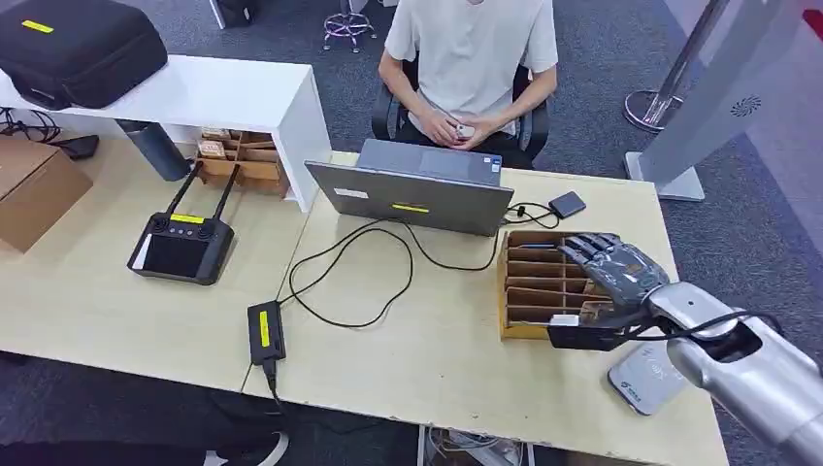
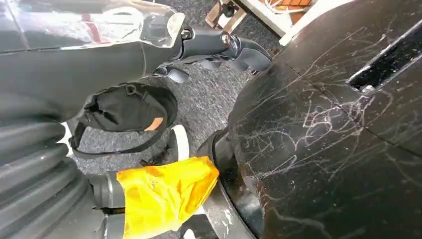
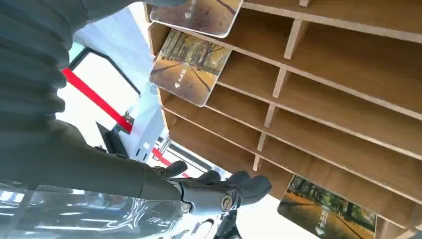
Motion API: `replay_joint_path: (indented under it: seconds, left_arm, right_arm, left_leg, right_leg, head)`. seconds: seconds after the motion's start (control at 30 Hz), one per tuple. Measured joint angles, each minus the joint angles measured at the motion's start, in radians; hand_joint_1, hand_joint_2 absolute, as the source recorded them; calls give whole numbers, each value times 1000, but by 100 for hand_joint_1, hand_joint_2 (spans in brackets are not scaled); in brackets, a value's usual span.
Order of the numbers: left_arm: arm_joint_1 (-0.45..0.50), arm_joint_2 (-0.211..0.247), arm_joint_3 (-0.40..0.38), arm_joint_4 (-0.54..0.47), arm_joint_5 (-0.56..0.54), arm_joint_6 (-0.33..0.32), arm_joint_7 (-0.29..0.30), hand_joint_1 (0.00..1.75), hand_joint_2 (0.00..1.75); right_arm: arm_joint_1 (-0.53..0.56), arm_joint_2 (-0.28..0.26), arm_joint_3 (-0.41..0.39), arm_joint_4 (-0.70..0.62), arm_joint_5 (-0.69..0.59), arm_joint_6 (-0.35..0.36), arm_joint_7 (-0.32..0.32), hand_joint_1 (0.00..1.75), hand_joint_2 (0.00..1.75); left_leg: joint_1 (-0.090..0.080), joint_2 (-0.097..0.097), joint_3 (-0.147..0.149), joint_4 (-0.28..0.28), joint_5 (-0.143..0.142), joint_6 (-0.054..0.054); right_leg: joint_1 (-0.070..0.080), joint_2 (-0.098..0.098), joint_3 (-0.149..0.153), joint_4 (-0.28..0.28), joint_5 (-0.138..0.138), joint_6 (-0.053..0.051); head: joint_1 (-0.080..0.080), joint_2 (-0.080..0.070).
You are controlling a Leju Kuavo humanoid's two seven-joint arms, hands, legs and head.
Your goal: Pass the card to the sensor for recognition and then transmit it.
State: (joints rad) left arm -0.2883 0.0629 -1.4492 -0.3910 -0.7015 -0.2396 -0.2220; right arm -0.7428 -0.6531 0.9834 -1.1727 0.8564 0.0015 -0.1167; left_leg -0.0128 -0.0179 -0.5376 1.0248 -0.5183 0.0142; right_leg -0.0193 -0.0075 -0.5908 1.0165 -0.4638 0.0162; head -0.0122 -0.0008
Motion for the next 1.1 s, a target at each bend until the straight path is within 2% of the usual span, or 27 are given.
replay_joint_path:
  seconds: [0.27,0.6,1.1]
  left_arm:
    - [-1,-4,0,1,-6,1,7,0,175]
    - [-2,-12,0,1,-15,7,43,0,175]
    - [-4,-21,3,5,-28,3,53,0,175]
  right_arm:
    - [-2,-22,0,-18,-8,16,8,0,175]
    - [-5,-80,-2,-133,-58,93,42,0,175]
    - [-20,-111,0,-185,-84,111,39,0,175]
  left_leg:
    - [0,0,0,0,0,0]
    - [0,0,0,0,0,0]
    - [0,0,0,0,0,0]
  right_leg:
    - [0,0,0,0,0,0]
    - [0,0,0,0,0,0]
    - [0,0,0,0,0,0]
  head:
    - [0,0]
    - [0,0]
    - [0,0]
